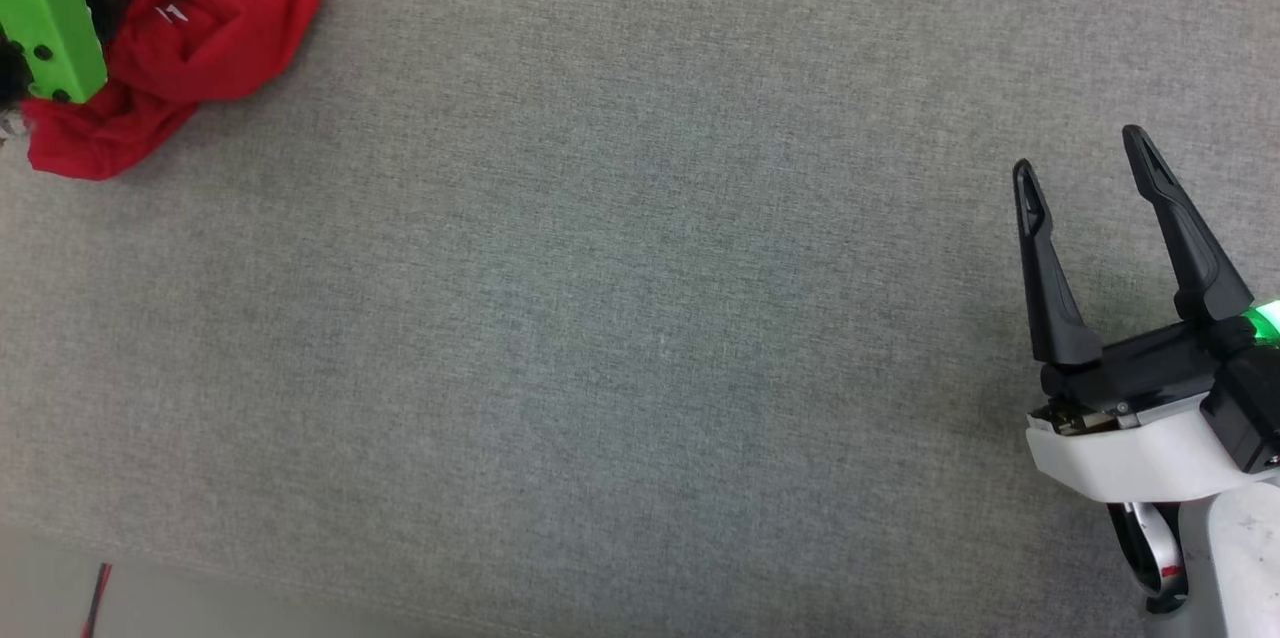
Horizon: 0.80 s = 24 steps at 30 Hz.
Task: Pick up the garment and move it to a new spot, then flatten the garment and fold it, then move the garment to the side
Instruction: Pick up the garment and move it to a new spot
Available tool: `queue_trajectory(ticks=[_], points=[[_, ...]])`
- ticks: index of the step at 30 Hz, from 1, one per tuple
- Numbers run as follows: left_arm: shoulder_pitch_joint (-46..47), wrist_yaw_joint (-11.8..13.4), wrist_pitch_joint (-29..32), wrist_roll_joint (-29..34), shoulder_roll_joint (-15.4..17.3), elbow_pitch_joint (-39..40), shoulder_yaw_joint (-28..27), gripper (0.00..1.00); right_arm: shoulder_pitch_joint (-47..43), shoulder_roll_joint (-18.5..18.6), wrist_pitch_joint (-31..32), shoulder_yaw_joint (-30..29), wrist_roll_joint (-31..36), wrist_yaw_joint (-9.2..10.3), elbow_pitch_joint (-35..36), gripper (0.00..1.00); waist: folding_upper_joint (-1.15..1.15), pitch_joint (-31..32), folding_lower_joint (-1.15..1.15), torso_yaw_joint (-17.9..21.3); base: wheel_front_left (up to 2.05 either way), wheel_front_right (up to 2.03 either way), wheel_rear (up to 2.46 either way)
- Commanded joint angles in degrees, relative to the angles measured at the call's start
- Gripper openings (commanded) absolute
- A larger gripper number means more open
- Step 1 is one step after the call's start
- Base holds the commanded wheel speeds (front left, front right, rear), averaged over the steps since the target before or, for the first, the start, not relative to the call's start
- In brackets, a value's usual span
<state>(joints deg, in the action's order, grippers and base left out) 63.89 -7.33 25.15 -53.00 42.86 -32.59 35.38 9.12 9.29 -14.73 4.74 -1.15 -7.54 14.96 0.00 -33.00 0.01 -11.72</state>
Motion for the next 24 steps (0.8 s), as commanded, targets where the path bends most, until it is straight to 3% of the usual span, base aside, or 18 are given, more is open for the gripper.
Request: queue_trajectory(ticks=[1,8,17,18,19,24], points=[[1.4,0.0,2.2,-0.4,-0.1,-0.7,0.9,1.00,1.2,0.2,-0.3,0.1,0.6,0.05,0.4,1.00,0.00,-1.2,-0.01,0.6,0.00,0.00,0.00],[1.8,1.4,14.1,1.0,-1.7,-3.0,6.4,1.00,1.9,0.5,-0.3,0.0,0.4,0.05,0.4,1.00,0.00,-3.1,-0.01,1.0,0.00,0.00,0.00],[-1.5,1.1,14.6,0.8,-6.0,-6.7,9.4,1.00,2.4,-0.1,-0.3,1.3,-0.1,0.05,-0.9,1.00,0.00,-2.3,-0.01,1.4,0.00,0.00,0.00],[-1.4,0.9,13.5,1.1,-6.1,-7.2,9.6,0.43,2.2,-0.2,-0.3,1.4,-0.2,0.05,-1.2,1.00,0.00,-1.7,-0.01,1.4,0.00,0.00,0.00],[-1.2,0.8,12.5,1.1,-6.2,-7.5,9.4,0.00,2.0,-0.3,-0.3,1.5,-0.4,0.05,-1.3,1.00,0.00,-1.1,-0.01,1.3,0.00,0.00,0.00],[1.1,0.1,5.7,0.6,-5.9,-8.7,8.2,0.00,1.0,-1.1,-0.3,2.4,-1.3,0.05,-2.5,1.00,0.00,3.7,-0.01,0.7,0.00,0.00,0.00]])
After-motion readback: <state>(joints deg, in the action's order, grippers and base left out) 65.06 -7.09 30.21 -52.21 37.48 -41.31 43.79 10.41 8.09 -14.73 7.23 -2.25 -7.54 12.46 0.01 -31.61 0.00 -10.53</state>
